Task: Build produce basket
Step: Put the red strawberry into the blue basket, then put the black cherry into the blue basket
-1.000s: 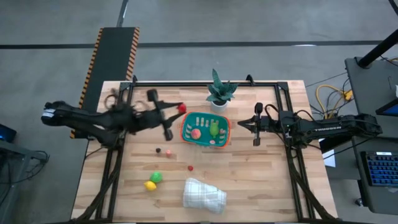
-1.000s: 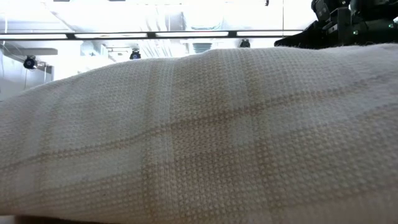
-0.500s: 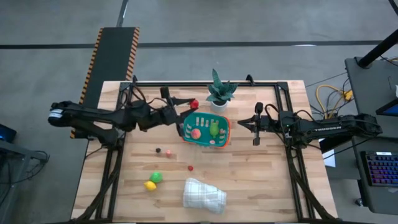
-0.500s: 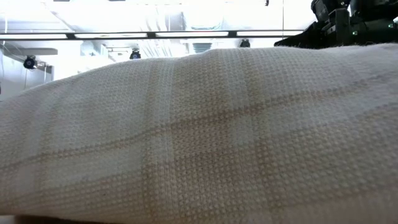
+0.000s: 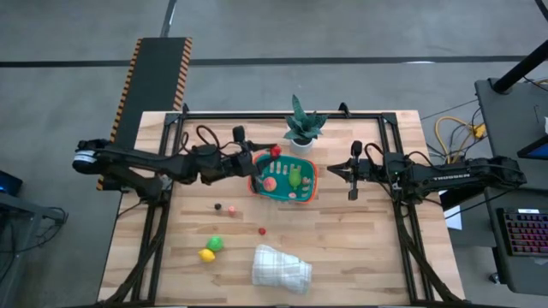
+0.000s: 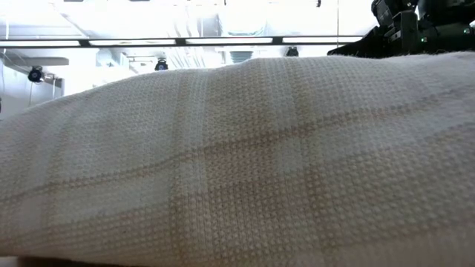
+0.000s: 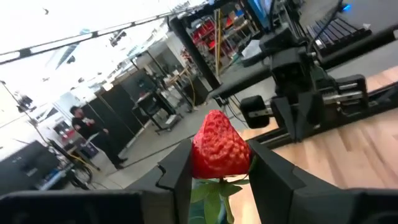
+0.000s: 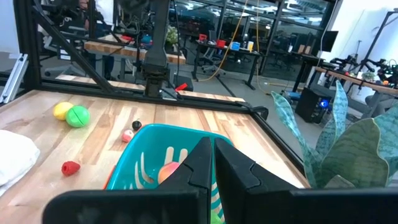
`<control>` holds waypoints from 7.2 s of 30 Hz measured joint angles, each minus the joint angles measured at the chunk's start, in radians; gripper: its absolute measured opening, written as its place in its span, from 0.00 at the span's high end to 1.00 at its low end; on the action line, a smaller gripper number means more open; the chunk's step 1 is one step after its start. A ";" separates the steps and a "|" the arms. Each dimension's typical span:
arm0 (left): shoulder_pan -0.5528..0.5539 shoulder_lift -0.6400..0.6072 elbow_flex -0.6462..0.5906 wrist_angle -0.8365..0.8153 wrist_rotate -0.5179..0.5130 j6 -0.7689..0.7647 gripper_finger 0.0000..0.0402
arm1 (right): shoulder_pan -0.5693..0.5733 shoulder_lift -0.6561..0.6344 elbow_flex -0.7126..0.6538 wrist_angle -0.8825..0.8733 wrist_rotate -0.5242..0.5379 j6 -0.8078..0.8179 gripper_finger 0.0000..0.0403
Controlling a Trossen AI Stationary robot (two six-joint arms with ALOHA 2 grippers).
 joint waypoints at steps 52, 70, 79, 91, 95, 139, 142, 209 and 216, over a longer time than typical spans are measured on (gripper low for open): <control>0.131 0.322 0.017 -0.325 0.165 -0.228 0.73 | 0.000 0.000 -0.006 0.001 0.017 -0.008 0.98; 0.155 0.293 0.023 -0.470 0.211 -0.234 0.66 | 0.000 0.000 -0.006 0.001 0.017 -0.007 0.98; 0.162 0.288 0.022 -0.470 0.207 -0.235 0.53 | 0.000 0.000 -0.006 0.001 0.017 -0.007 0.98; 0.099 0.124 0.077 -0.726 0.094 -0.292 0.52 | 0.000 0.000 -0.006 0.000 0.017 -0.008 0.98; 0.046 0.017 0.105 -0.973 0.001 -0.442 0.52 | 0.000 0.000 -0.006 -0.001 0.018 -0.008 0.98; -0.069 0.433 0.050 -1.453 0.366 -1.193 0.52 | 0.000 0.000 -0.011 -0.003 0.018 0.000 0.98; -0.069 0.434 0.050 -1.418 0.368 -1.168 0.52 | 0.000 0.000 -0.011 -0.003 0.018 0.000 0.98; -0.092 0.433 0.011 -1.428 0.347 -0.765 0.52 | 0.000 0.000 -0.011 -0.003 0.018 -0.007 0.98; -0.092 0.432 0.006 -1.420 0.353 -0.784 0.52 | 0.000 0.000 -0.011 -0.003 0.018 -0.006 0.98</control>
